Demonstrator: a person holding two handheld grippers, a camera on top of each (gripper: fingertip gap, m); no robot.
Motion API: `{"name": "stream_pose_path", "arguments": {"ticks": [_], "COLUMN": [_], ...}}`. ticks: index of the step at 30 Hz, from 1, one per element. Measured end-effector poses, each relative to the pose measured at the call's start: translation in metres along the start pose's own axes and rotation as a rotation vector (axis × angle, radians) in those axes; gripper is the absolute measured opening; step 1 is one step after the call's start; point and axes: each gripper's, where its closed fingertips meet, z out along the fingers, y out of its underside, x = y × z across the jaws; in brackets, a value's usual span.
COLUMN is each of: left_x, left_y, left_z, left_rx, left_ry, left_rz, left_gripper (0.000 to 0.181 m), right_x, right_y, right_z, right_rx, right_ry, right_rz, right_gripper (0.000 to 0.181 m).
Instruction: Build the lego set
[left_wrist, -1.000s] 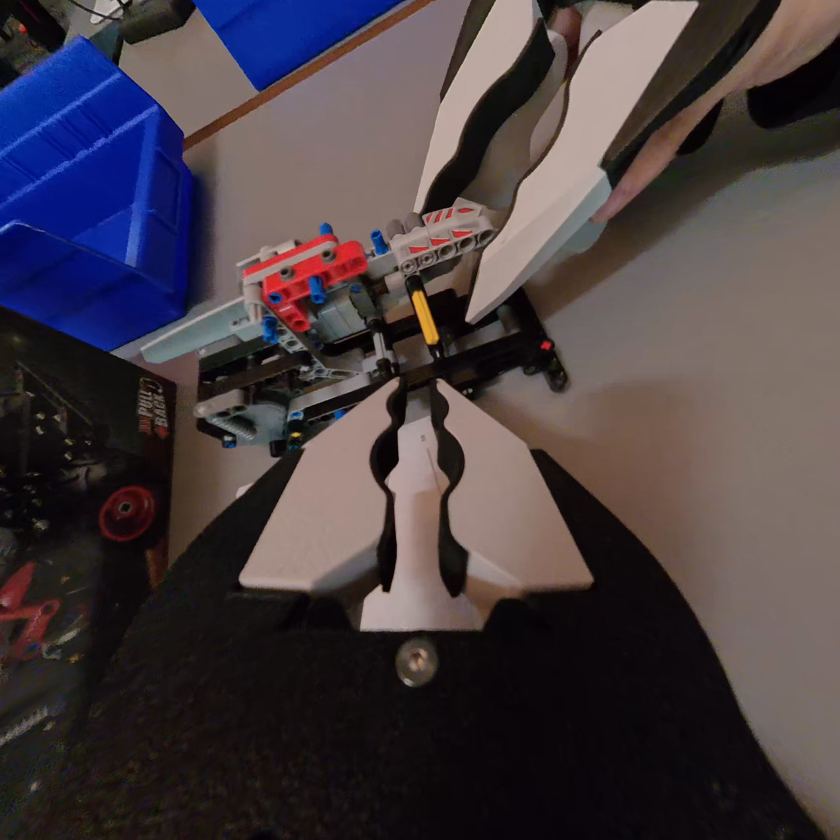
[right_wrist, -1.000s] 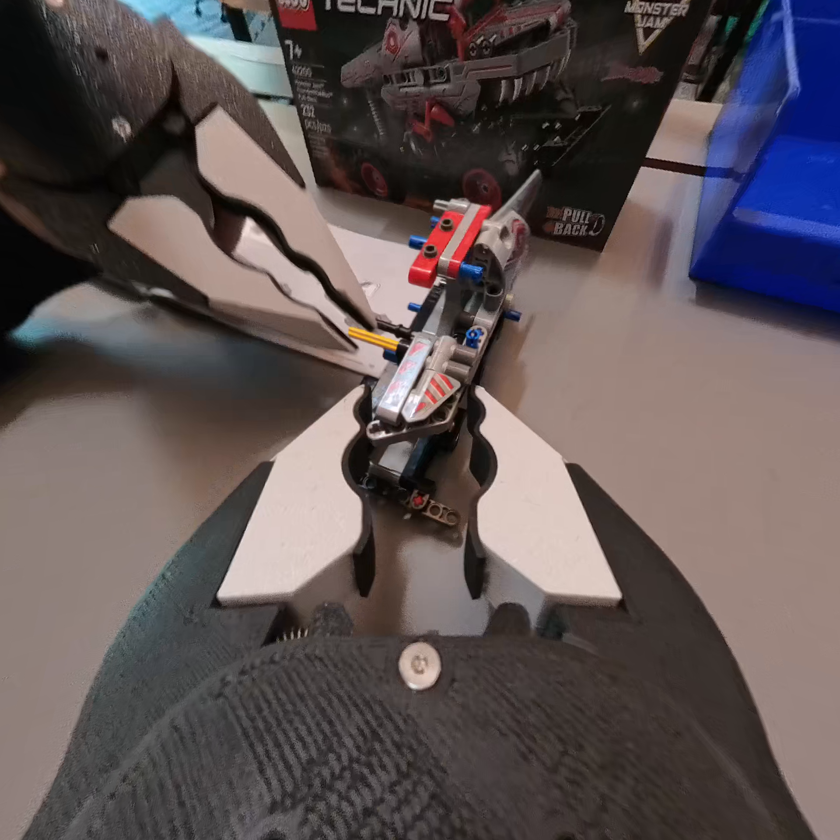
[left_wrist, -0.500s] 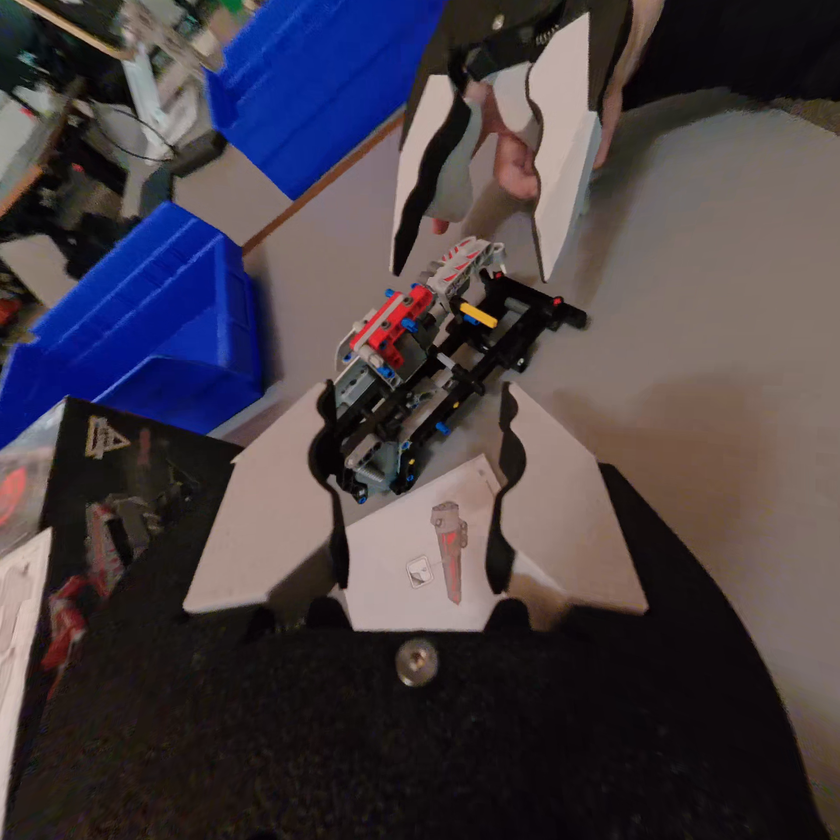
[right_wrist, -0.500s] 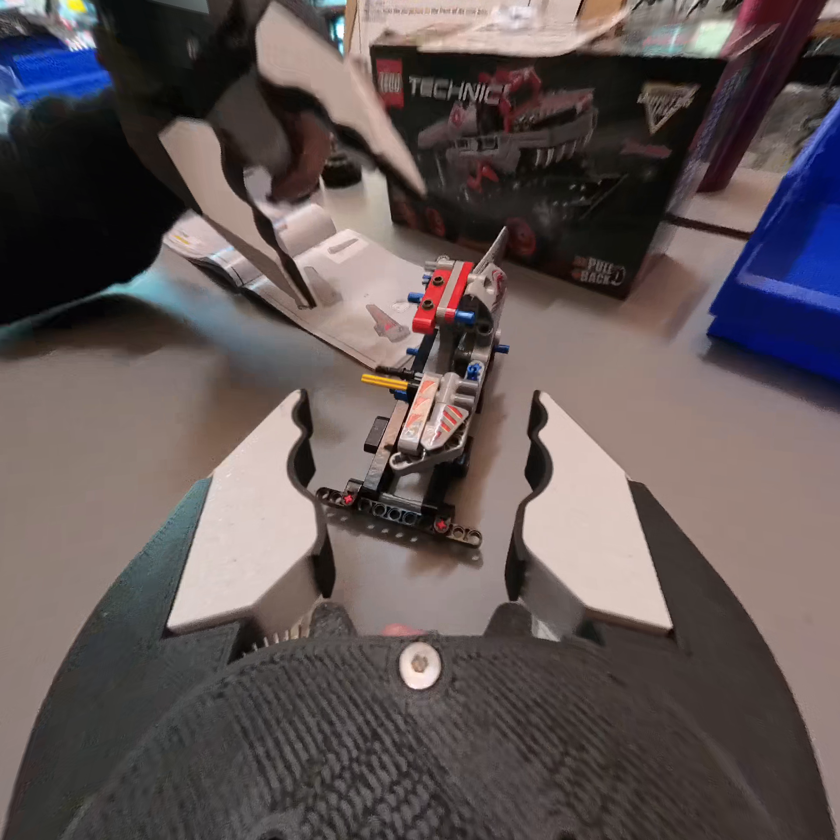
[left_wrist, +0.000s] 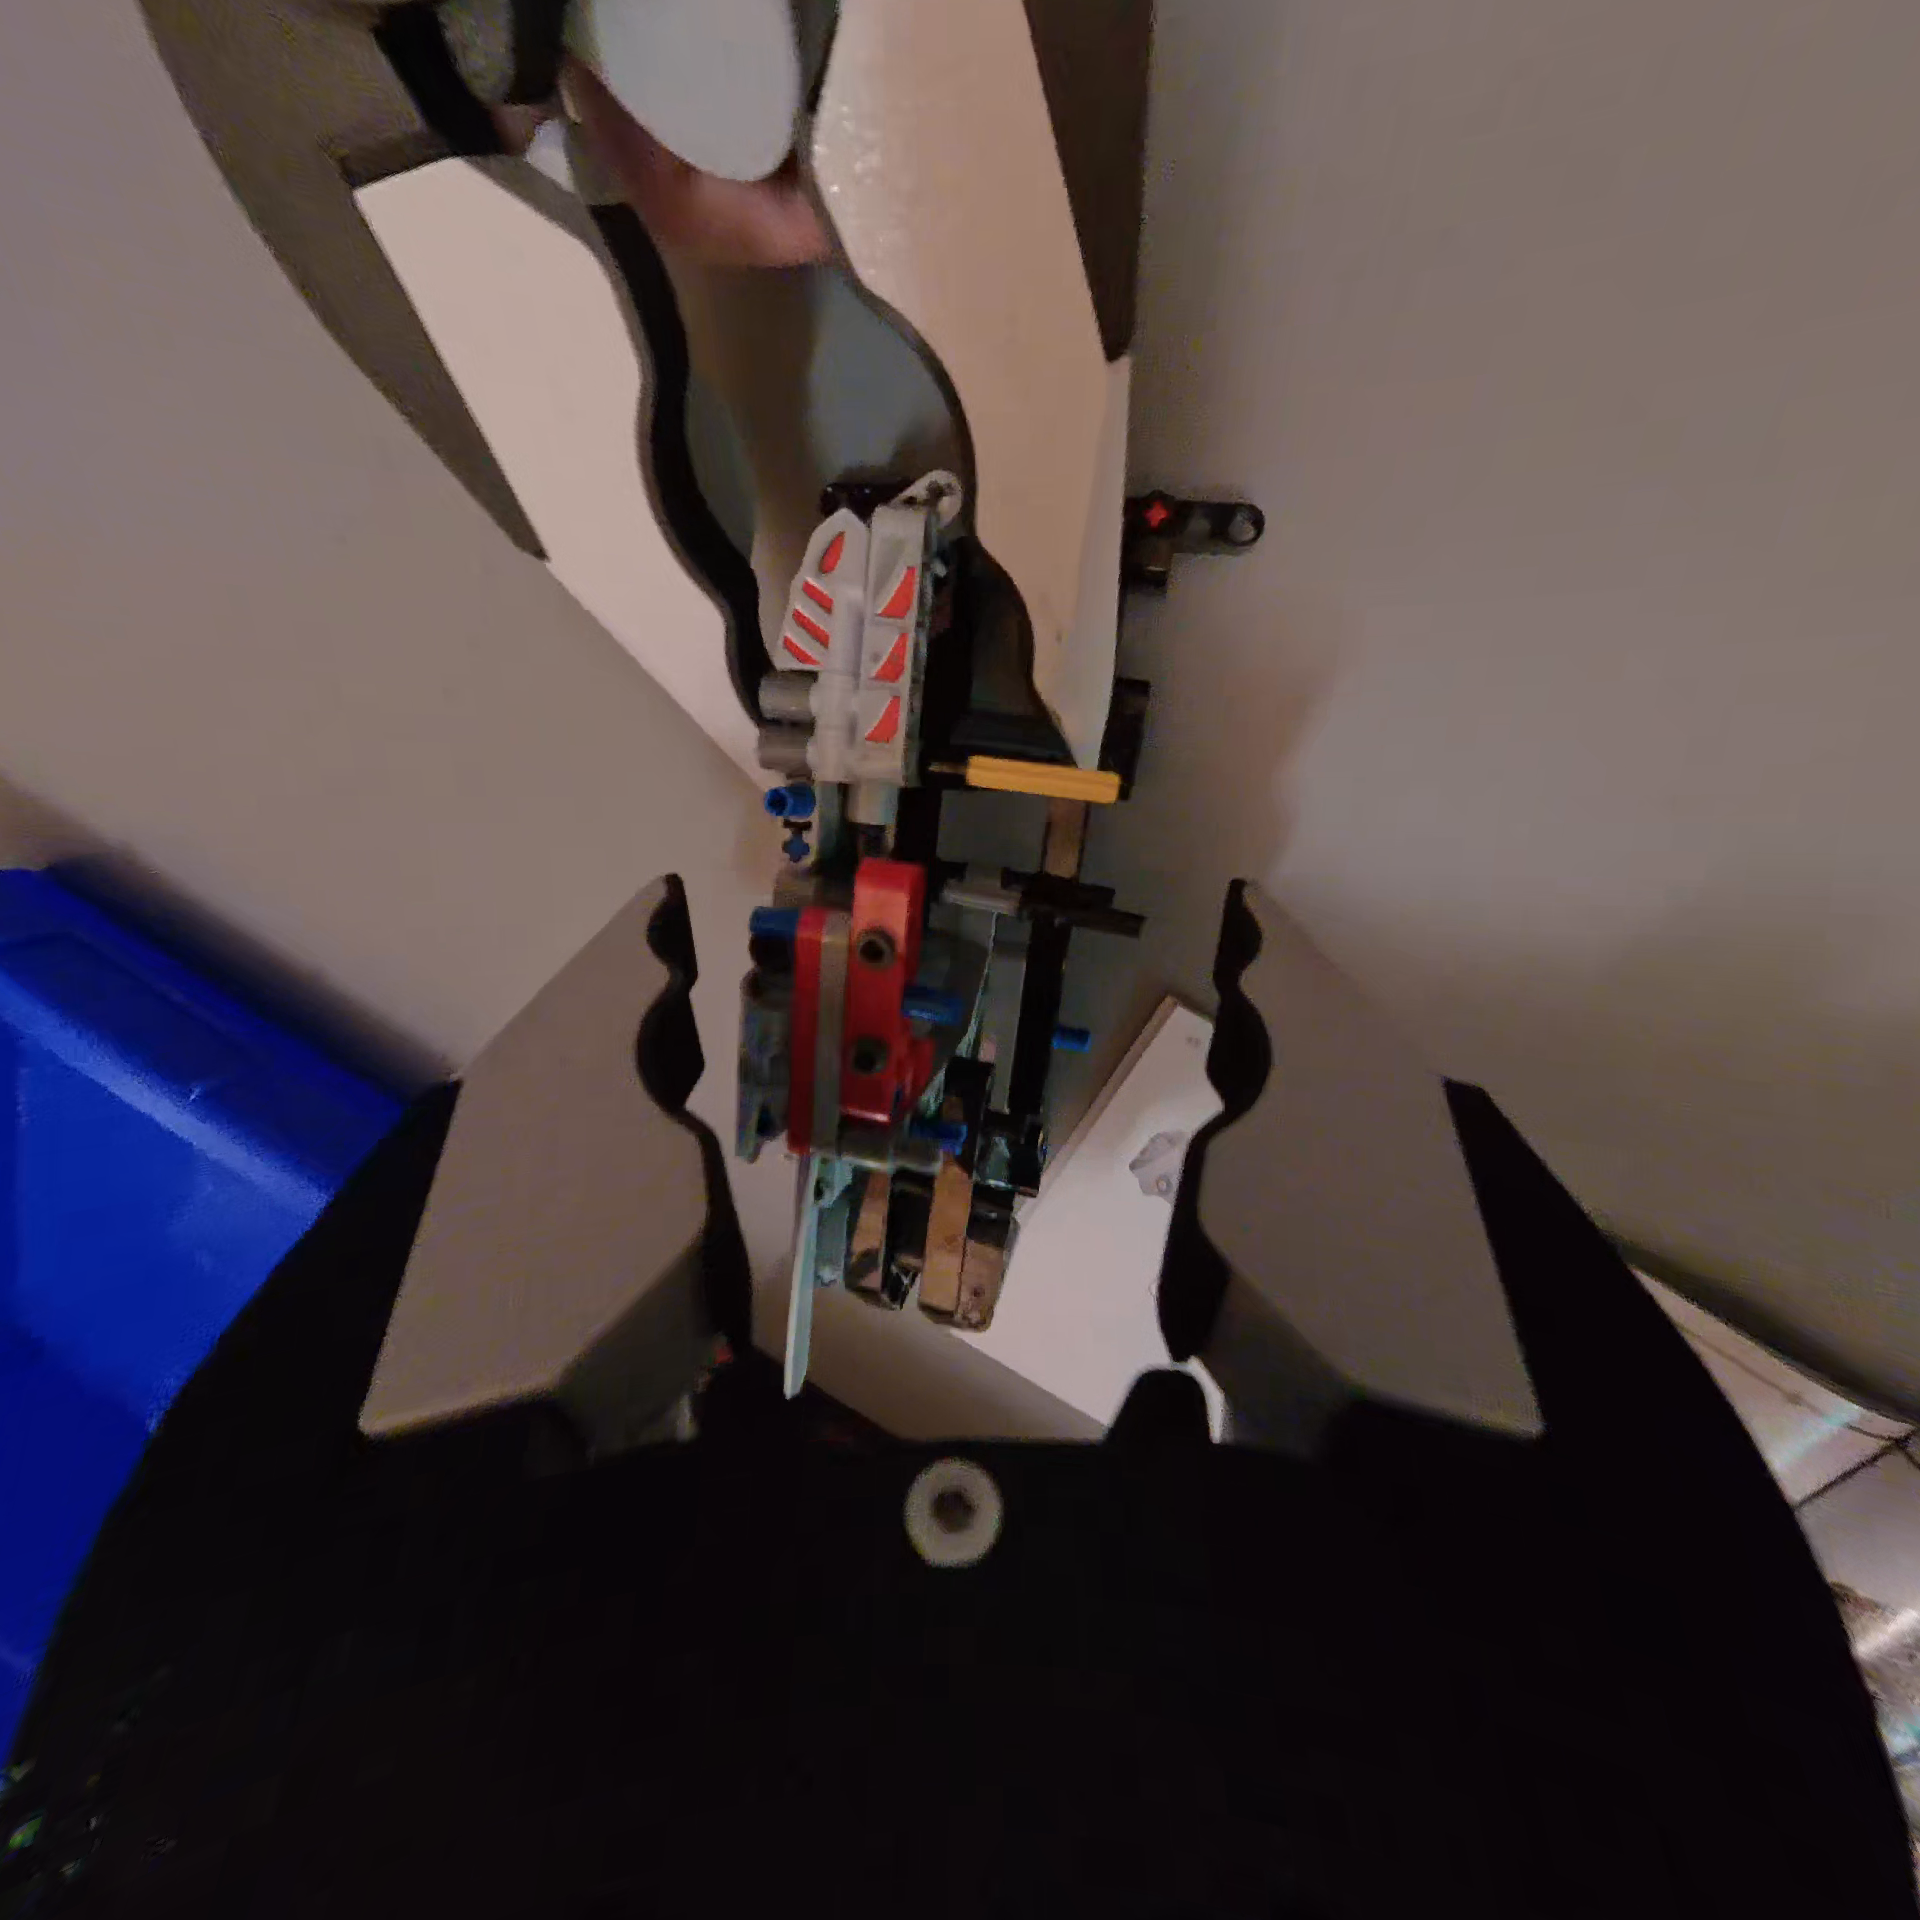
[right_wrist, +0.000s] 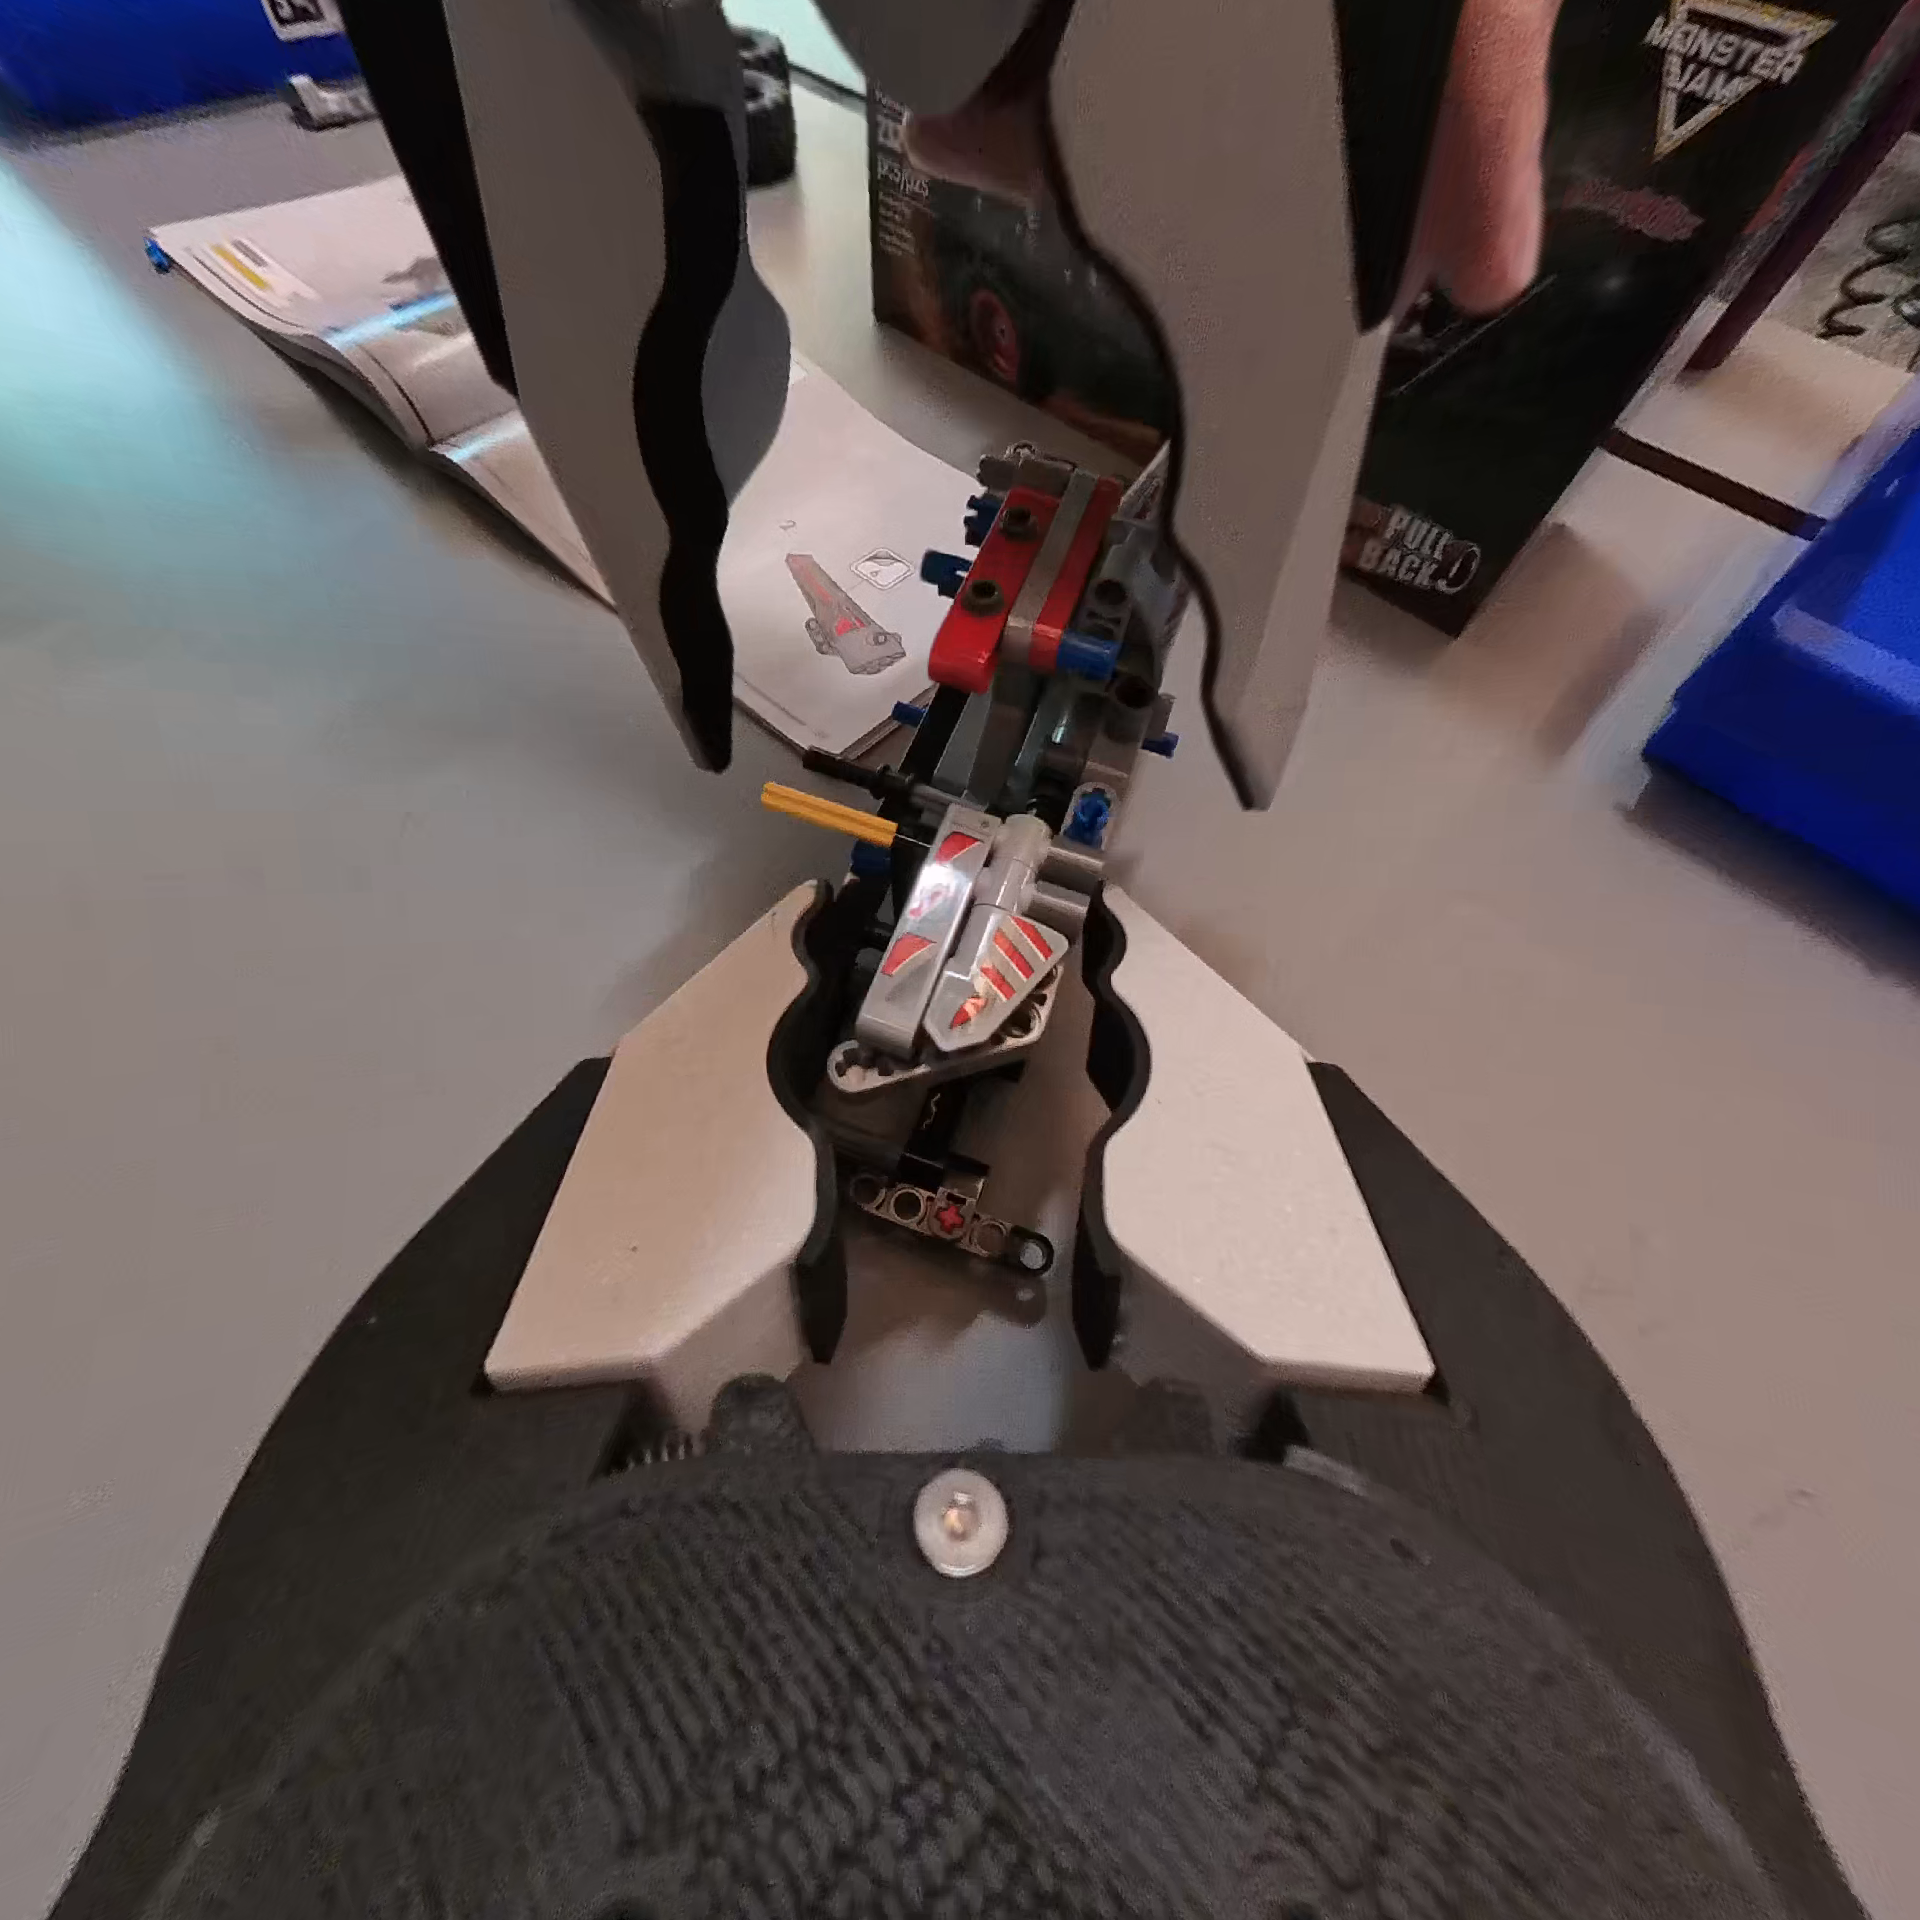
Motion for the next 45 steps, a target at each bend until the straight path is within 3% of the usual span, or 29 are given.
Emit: {"name": "stream_pose_path", "arguments": {"ticks": [16,25,38,45], "left_x": [0.005,0.006,0.006,0.012], "left_y": [0.002,0.008,0.006,0.006], "left_z": [0.017,0.017,0.014,0.015], "left_rx": [-0.096,-0.147,-0.123,-0.143], "left_ry": [0.099,0.098,0.12,0.132], "left_rz": [0.134,0.173,0.108,0.075], "left_gripper": [0.076,0.08,0.072,0.086], "right_x": [-0.002,-0.002,-0.001,0.0], "right_y": [0.002,0.001,0.0,0.001], "right_z": [-0.003,-0.003,-0.003,-0.002], "right_rx": [0.004,0.005,0.015,0.007], "right_ry": [-0.037,-0.038,-0.028,-0.021], "right_rz": [-0.029,-0.037,-0.049,-0.048], "right_gripper": [0.046,0.044,0.042,0.041]}}
